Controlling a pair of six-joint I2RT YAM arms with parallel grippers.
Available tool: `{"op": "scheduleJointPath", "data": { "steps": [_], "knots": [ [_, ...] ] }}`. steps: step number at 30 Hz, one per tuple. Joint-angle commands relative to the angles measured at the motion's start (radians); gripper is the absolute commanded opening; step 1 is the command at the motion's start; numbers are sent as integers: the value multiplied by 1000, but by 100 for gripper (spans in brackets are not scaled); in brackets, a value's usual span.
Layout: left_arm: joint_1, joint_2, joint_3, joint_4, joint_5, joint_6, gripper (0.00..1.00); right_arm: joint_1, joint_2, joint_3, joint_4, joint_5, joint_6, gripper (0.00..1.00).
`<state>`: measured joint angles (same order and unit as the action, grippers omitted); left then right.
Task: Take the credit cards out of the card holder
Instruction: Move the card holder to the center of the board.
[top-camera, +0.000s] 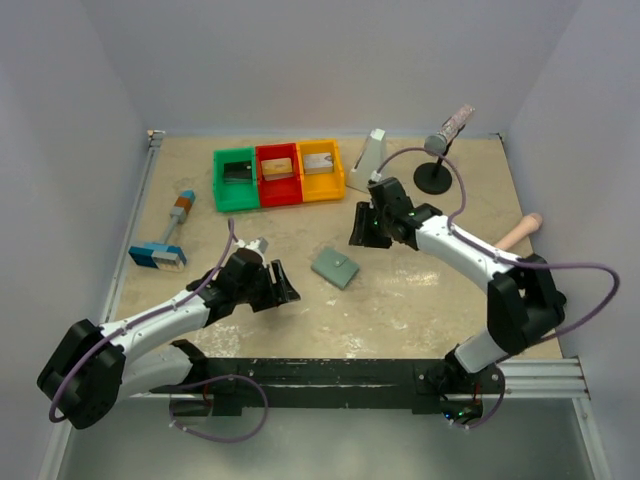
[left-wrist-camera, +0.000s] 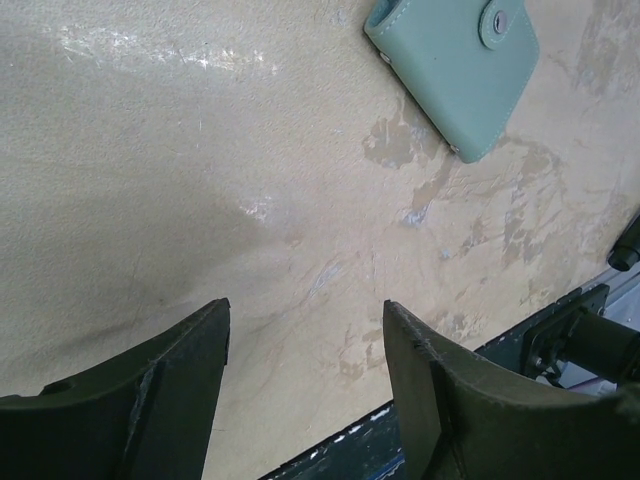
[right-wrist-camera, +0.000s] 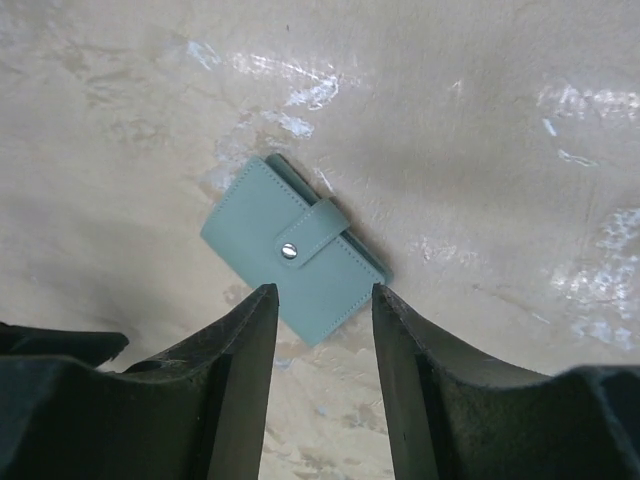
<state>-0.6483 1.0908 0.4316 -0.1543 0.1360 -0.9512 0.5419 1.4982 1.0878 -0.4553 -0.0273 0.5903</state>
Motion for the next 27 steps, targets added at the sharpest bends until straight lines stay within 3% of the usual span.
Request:
{"op": "scheduleJointPath", "data": {
  "steps": [1, 6, 13, 18, 27],
  "knots": [
    [4, -19, 32, -7, -9, 3, 67, -3, 115, 38, 30, -83, -35, 48],
    [4, -19, 41, 21, 7, 22, 67, -5, 192, 14, 148, -178, 25, 53],
    [6, 35, 76, 64, 25, 34, 66, -3, 238, -19, 190, -201, 25, 56],
    [6, 113, 107, 88, 36, 23, 57, 12, 226, -106, 233, -201, 51, 57],
    [6, 218, 148, 119, 63, -6, 52, 130, 194, -210, 317, -191, 129, 56]
  ]
}}
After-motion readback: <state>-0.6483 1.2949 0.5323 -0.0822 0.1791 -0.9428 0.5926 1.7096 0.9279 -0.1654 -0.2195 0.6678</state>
